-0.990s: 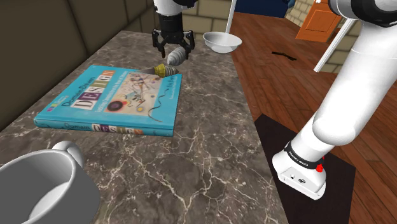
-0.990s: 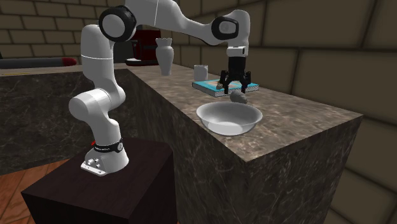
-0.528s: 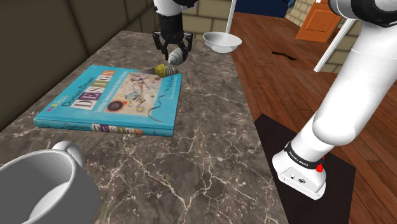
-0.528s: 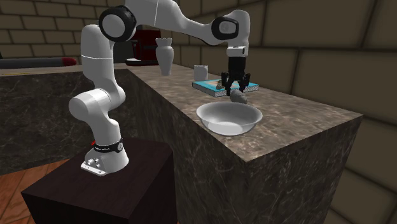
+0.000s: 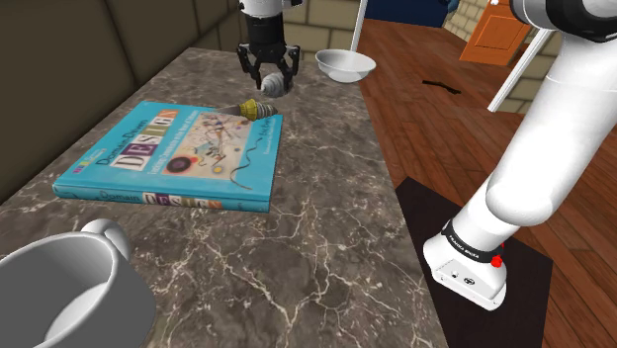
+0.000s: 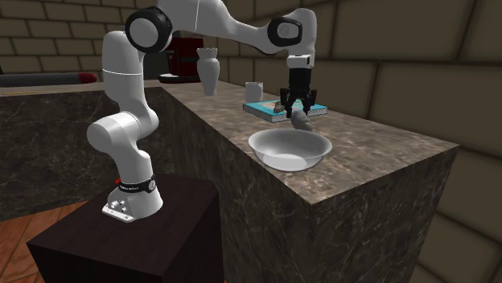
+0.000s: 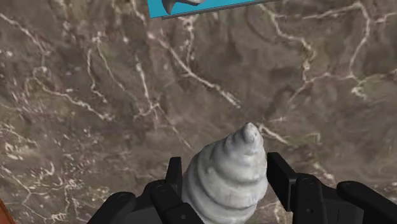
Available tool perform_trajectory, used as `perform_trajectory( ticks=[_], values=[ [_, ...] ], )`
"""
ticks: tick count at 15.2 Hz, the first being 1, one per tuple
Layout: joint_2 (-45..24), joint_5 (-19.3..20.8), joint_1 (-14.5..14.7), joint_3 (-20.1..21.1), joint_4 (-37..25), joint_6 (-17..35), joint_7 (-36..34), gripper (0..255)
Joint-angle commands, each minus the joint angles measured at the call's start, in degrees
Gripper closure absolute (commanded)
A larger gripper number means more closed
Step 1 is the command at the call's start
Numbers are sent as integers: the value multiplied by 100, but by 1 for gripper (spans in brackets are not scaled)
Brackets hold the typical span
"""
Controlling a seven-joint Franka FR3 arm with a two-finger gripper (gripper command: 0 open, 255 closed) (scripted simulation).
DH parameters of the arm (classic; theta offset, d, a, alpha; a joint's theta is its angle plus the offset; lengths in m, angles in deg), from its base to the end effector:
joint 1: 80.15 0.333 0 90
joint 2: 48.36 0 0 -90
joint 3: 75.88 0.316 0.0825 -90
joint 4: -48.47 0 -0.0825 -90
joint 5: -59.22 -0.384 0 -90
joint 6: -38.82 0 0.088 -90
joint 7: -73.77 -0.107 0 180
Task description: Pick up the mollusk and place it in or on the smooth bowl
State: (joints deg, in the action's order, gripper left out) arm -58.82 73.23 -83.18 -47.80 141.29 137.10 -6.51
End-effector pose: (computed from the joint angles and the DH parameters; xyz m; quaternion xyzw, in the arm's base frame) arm 0.5672 0.2178 0.5195 0.8918 -0.4445 0.0420 0.0725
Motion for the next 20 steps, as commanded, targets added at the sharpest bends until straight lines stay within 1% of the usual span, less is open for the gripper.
perform_trajectory(
  ticks=[1,11,20],
  values=[
    [6,-7,5,3,-132,-134,26,255],
    [-99,30,88,30,-1032,-936,119,255],
    [-367,170,247,58,-2084,-1750,174,255]
  ],
)
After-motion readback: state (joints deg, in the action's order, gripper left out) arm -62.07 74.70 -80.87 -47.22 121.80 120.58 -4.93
